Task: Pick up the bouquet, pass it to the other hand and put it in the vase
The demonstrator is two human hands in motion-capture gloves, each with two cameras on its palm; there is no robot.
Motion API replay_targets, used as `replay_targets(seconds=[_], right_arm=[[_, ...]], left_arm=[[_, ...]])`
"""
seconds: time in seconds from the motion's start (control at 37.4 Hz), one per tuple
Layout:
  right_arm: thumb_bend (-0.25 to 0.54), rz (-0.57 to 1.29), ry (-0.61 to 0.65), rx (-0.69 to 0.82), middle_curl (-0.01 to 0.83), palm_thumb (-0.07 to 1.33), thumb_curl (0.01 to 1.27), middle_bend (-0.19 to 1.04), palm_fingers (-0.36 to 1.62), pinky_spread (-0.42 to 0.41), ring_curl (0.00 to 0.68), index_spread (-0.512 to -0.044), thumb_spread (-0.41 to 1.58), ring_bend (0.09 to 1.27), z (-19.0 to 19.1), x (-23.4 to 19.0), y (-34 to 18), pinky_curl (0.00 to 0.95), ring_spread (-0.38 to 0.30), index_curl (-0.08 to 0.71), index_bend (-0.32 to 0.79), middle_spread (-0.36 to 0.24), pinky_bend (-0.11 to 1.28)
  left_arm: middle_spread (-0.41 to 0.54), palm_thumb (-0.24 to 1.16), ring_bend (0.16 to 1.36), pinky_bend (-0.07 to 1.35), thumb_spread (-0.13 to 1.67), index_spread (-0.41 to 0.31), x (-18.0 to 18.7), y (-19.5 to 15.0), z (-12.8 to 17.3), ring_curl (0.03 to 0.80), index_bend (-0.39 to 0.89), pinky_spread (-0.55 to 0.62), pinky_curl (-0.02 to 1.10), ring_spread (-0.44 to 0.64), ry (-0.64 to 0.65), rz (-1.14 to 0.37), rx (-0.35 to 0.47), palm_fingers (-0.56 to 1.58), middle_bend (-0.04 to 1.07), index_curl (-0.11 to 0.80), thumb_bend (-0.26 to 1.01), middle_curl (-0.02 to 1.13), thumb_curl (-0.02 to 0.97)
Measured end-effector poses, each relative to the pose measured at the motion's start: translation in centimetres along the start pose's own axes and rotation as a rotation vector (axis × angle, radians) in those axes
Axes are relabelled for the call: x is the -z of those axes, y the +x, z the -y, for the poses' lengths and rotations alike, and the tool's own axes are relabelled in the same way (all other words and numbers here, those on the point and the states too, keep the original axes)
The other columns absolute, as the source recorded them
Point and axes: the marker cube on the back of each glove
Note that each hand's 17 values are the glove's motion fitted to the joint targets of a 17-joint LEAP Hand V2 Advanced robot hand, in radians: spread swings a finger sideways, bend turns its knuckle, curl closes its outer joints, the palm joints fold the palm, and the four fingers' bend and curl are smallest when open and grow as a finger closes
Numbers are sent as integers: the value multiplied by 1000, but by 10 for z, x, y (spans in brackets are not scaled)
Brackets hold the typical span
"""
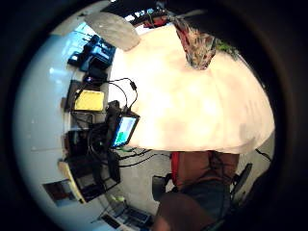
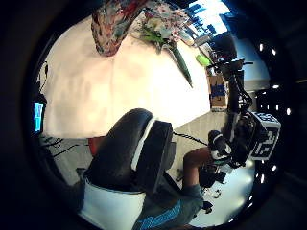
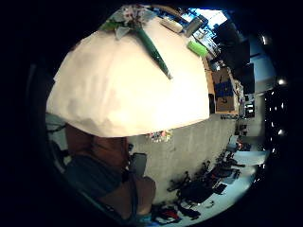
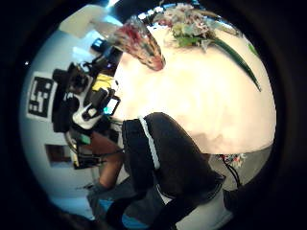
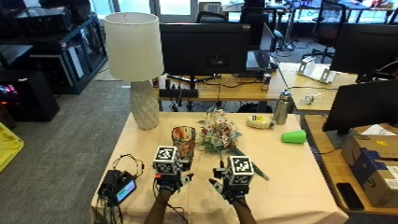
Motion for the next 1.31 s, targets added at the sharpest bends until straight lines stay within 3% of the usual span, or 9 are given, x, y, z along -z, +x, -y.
replay_targets(seconds=[0.16,0.37,0.64,0.99,1.31], right_arm=[[112,2,43,-23,108,213,74,219,198,229,54,-305,752,184,2,5,6,150,109,125,183,-21,402],[88,-4,44,-17,169,239,122,221,160,287,84,-376,1003,192,-2,10,2,205,143,177,160,-23,422],[46,2,57,-4,223,264,168,222,134,311,118,-405,1119,196,-6,19,-2,246,160,215,155,-23,430],[-9,-13,87,-21,271,298,215,216,105,320,158,-409,1149,204,5,23,16,283,167,240,142,-19,439],[-16,-38,69,-229,295,332,250,198,61,322,183,-412,1126,199,41,10,105,306,181,252,148,1,449]], left_arm=[[60,65,459,293,671,-68,2,1,-1,144,171,348,118,245,26,-16,4,335,180,111,6,119,65],[77,65,475,313,885,-83,10,4,-10,178,174,443,173,332,36,-22,-11,284,174,179,-16,170,116],[84,54,480,321,985,-90,15,3,-16,197,172,483,217,377,57,-40,-19,256,176,238,-21,209,163],[90,43,493,323,1031,-92,14,3,-16,220,163,498,256,393,40,-48,-14,234,180,279,-23,246,204],[94,48,499,314,1047,-92,11,6,-16,235,161,505,275,397,66,-46,-27,223,183,303,-19,272,230]])
